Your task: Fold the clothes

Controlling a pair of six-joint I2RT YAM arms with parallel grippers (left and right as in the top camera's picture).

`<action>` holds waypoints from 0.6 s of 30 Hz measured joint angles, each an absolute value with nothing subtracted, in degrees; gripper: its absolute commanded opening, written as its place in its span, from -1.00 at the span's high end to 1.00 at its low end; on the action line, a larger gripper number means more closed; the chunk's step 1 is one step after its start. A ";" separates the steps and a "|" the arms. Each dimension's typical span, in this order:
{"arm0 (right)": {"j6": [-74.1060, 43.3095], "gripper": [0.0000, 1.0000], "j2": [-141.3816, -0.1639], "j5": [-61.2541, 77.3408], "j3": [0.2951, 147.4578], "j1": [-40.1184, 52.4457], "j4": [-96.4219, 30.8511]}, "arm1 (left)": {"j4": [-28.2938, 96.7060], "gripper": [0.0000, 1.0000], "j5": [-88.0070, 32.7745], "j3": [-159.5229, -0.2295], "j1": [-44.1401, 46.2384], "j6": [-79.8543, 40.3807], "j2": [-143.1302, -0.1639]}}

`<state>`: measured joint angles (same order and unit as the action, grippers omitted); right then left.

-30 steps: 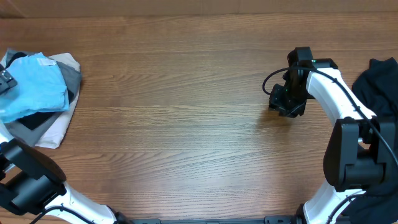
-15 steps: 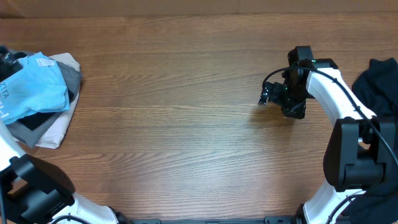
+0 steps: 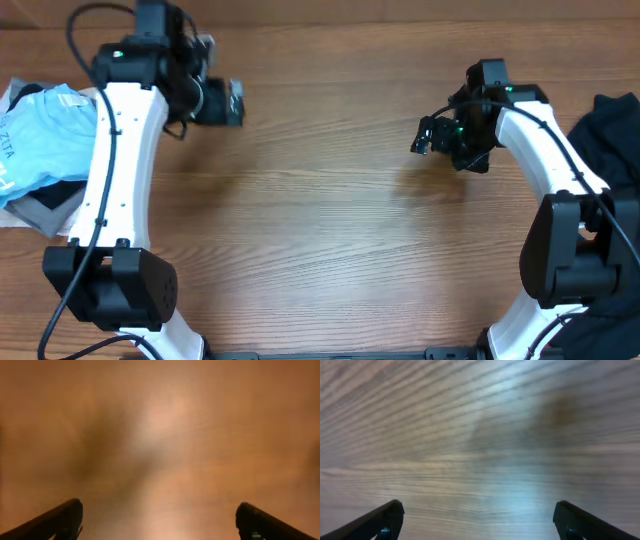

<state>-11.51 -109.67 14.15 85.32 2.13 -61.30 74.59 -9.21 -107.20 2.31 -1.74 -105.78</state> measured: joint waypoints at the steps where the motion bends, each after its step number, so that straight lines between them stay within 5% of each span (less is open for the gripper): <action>1: -11.25 -1.00 -109.43 13.30 87.53 2.13 -63.61 | 77.60 -0.99 -9.19 -107.20 2.90 -1.76 -105.78; 9: -11.18 -0.99 -98.72 11.53 89.78 2.13 -68.73 | 93.03 -0.99 -9.19 -107.20 4.05 -4.56 -105.82; 18: -15.44 -1.00 -75.81 4.43 73.34 7.55 -56.99 | 83.88 -1.00 -6.98 -103.11 6.55 -4.58 -89.12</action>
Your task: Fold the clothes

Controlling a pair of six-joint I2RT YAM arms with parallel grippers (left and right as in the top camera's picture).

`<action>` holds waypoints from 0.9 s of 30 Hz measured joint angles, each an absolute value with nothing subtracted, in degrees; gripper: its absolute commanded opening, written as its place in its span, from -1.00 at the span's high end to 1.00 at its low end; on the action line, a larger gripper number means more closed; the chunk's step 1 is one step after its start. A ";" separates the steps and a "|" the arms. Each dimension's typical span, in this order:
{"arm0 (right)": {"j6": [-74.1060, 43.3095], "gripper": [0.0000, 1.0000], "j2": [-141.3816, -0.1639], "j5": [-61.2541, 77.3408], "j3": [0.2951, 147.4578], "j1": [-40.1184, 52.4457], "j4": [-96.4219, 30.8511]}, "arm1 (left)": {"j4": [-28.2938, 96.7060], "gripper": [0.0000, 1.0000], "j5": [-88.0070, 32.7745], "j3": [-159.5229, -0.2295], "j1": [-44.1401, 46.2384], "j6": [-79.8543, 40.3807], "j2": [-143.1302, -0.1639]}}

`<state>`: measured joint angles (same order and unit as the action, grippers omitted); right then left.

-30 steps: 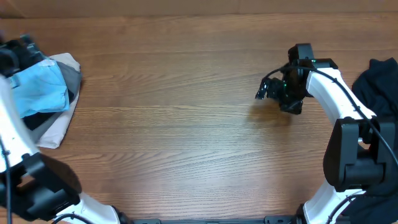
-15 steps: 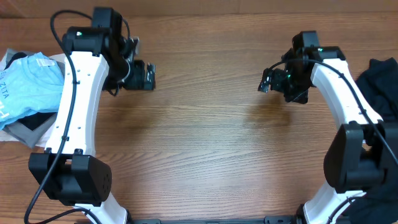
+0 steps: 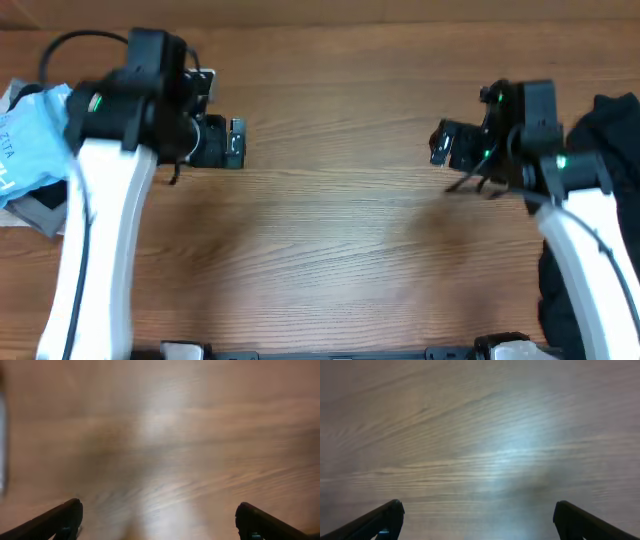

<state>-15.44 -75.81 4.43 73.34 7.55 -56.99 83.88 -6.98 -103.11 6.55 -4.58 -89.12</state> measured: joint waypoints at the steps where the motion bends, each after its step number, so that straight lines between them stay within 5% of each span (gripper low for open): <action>1: -15.62 -1.00 -72.40 4.05 70.04 8.64 -54.41 | 81.23 -0.99 -6.37 -100.47 7.16 -4.64 -83.94; 12: -16.53 -1.00 -47.09 -3.57 56.49 11.66 -48.38 | 56.93 -1.00 -1.72 -64.60 7.53 -4.73 -41.15; 27: -16.51 -1.00 -53.89 -4.95 55.79 11.66 -51.88 | 67.68 -0.99 -0.34 -59.92 7.53 -4.73 -37.71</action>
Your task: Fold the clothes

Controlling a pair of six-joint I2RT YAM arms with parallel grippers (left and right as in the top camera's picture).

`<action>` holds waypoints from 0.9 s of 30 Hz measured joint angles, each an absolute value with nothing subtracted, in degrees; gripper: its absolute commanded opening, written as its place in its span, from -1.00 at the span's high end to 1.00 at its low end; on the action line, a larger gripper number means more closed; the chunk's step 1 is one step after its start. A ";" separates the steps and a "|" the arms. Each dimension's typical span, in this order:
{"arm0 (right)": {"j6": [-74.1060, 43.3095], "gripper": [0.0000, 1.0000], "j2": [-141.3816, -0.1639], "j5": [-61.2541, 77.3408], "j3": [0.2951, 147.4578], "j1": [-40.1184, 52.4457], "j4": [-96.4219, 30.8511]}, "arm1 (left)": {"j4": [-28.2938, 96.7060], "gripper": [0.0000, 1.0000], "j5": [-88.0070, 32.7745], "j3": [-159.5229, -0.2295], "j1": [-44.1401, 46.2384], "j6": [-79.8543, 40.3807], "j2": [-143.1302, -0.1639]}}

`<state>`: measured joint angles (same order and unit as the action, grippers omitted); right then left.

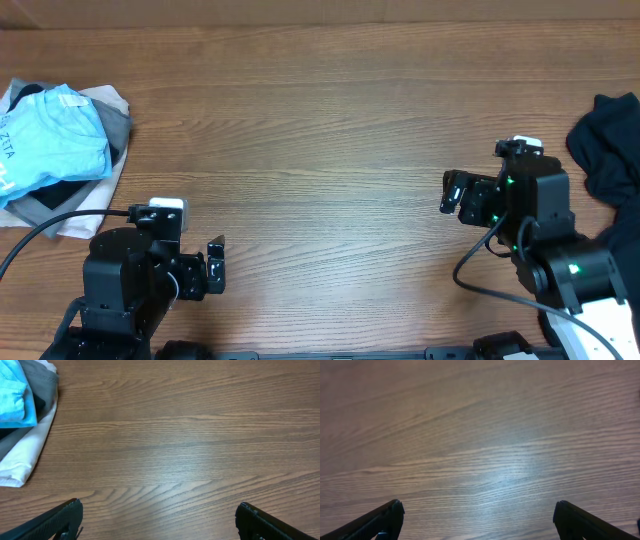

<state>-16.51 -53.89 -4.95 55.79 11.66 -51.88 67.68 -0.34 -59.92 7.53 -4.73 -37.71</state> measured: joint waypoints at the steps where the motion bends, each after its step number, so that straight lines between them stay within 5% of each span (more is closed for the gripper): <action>1: -16.53 -1.00 -54.70 -4.93 55.79 11.66 -51.86 | 67.72 -0.99 -0.34 -59.92 7.53 -4.73 -37.71; 11: -14.46 -1.00 -56.88 -5.17 54.28 11.66 -48.18 | 67.72 -1.00 -0.32 -59.90 7.53 -4.73 -37.71; 18: -10.09 -1.00 -35.68 -5.37 33.87 11.22 -25.71 | 67.75 -0.99 -0.16 -59.83 7.53 -4.73 -37.71; 27: -8.93 -1.00 -11.22 -5.50 15.75 6.46 -15.90 | 67.72 -0.99 -0.16 -59.70 7.53 -4.73 -37.78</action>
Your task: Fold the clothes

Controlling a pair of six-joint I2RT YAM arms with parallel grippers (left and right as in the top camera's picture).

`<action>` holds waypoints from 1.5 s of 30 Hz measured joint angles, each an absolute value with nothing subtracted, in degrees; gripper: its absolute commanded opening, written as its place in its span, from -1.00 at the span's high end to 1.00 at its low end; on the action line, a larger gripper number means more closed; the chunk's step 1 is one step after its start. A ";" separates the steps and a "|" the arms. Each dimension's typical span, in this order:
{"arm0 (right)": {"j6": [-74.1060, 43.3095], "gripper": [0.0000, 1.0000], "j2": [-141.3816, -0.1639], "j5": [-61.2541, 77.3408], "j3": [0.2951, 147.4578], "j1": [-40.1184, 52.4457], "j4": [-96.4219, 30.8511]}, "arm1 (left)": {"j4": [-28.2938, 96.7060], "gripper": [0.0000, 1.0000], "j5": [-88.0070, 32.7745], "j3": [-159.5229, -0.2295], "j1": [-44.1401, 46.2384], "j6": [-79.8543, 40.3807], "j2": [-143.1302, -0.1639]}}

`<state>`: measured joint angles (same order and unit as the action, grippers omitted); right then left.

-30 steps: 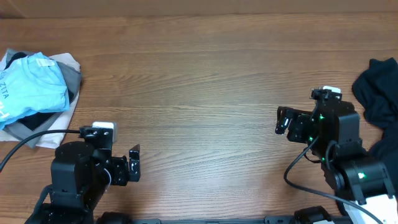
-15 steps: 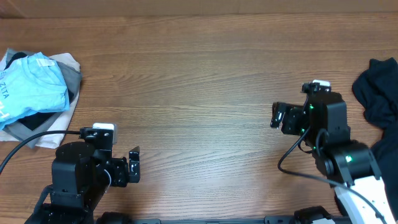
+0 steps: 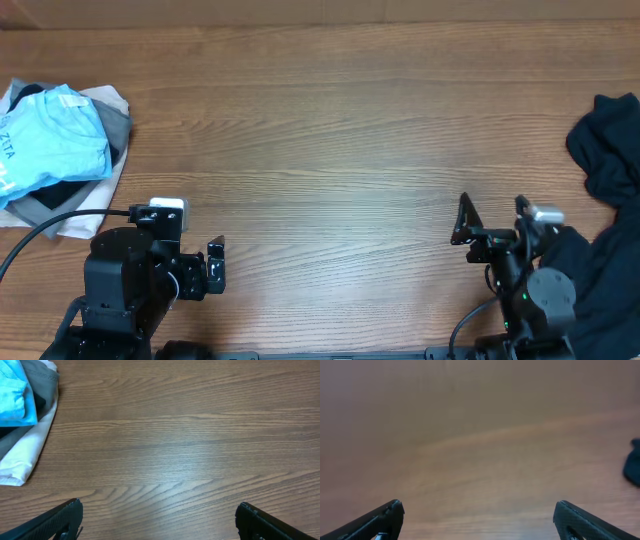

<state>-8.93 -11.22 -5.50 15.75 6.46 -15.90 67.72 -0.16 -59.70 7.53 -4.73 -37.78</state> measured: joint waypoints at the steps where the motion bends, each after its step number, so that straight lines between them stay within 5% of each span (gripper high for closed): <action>1: -8.91 -1.00 -10.35 -5.63 15.16 6.04 -14.90 | 67.75 -0.99 -0.16 -59.70 7.53 -4.73 -37.76; 12: -3.81 -1.00 -0.84 -5.93 2.35 3.09 1.17 | 67.72 -0.99 -0.16 -59.68 7.53 -4.73 -37.76; 45: -3.16 -1.00 -0.84 -1.26 1.06 3.03 -5.15 | 67.70 -0.99 -0.16 -59.53 7.53 -4.73 -37.39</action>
<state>-3.16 -0.84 -1.26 1.06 3.03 -5.15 67.70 -0.16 -59.53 7.53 -4.73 -37.39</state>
